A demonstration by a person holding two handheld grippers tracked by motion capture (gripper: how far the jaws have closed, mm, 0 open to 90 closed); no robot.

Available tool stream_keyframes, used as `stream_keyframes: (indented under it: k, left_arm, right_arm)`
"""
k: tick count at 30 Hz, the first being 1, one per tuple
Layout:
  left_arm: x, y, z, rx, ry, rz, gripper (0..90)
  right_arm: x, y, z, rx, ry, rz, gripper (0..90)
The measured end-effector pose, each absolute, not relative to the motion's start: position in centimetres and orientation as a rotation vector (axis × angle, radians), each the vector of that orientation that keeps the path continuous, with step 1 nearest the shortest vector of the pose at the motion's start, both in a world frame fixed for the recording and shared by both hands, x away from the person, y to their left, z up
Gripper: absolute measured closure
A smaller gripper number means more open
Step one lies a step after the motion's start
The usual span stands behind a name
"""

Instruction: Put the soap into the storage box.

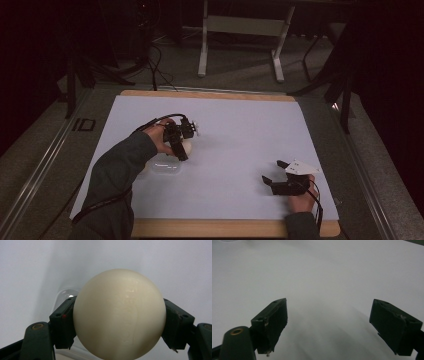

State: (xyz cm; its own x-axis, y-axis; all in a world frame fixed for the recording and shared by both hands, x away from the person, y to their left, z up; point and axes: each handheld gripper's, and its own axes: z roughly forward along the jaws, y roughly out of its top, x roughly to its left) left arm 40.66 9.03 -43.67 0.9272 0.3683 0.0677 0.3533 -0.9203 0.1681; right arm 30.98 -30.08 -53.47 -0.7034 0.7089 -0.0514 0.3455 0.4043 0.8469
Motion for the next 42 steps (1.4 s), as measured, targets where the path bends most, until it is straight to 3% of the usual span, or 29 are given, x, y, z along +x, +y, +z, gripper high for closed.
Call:
stream_keyframes:
  k: [42]
  left_arm:
    - [42.1, 13.6, -43.4, 2.909, 0.778, 0.158, 25.7]
  right_arm:
    - [31.0, -30.1, -53.5, 0.902, 2.261, 1.220, 14.6]
